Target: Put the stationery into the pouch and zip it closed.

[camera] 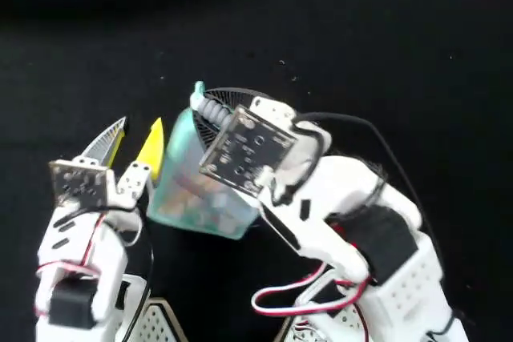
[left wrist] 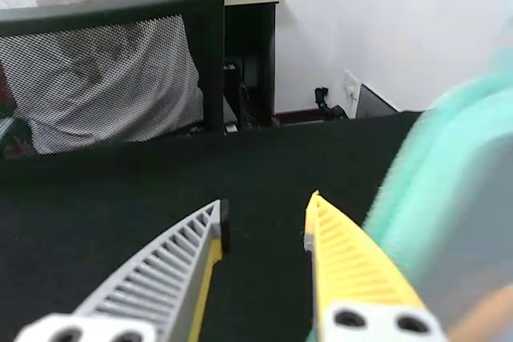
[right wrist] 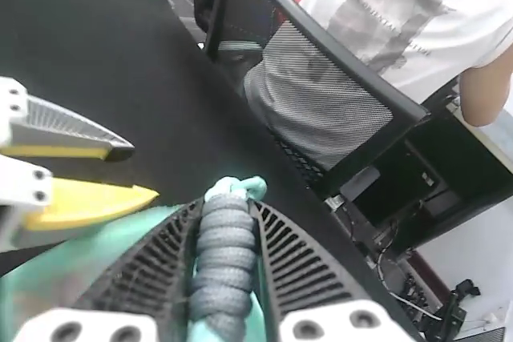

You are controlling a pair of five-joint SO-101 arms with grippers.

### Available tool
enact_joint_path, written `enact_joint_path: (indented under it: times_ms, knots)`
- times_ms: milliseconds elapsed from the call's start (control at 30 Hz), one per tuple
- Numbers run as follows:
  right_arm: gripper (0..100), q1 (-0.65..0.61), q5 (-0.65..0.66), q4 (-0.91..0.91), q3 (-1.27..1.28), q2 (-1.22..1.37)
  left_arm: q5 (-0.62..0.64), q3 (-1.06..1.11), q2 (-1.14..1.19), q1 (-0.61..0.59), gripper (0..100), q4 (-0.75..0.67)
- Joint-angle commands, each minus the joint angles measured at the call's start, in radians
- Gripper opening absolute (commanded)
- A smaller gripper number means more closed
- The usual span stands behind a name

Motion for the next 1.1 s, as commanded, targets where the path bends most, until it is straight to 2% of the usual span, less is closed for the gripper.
enact_joint_path:
  times_ms: [0, 133, 333, 567, 767, 867, 967, 1067]
  knots:
    - [1.2, -0.005, 0.0, -0.035, -0.058, 0.024, 0.008, -0.231, -0.008, 0.005, 18, 0.172]
    - [1.2, -0.005, 0.0, -0.035, -0.059, 0.031, 0.005, -0.329, -0.008, 0.015, 19, 0.279]
    - [1.2, -0.005, 0.0, -0.029, -0.059, 0.03, -0.141, -0.263, 0.0, 0.277, 19, 0.313]
    - [1.2, -0.006, 0.0, -0.023, -0.059, 0.008, -0.229, -0.171, 0.002, 0.209, 19, 0.226]
    - [1.2, -0.006, -0.006, 0.078, -0.064, -0.082, -0.353, -0.165, 0.002, 0.209, 19, 0.201]
    - [1.2, -0.006, -0.057, 0.094, -0.059, -0.131, -0.382, -0.162, 0.002, 0.213, 19, 0.203]
    - [1.2, -0.006, -0.086, 0.127, -0.058, -0.156, -0.387, -0.18, -0.003, 0.269, 19, 0.212]
    - [1.2, -0.006, -0.098, 0.16, -0.053, -0.162, -0.387, -0.239, 0.002, 0.383, 19, 0.285]
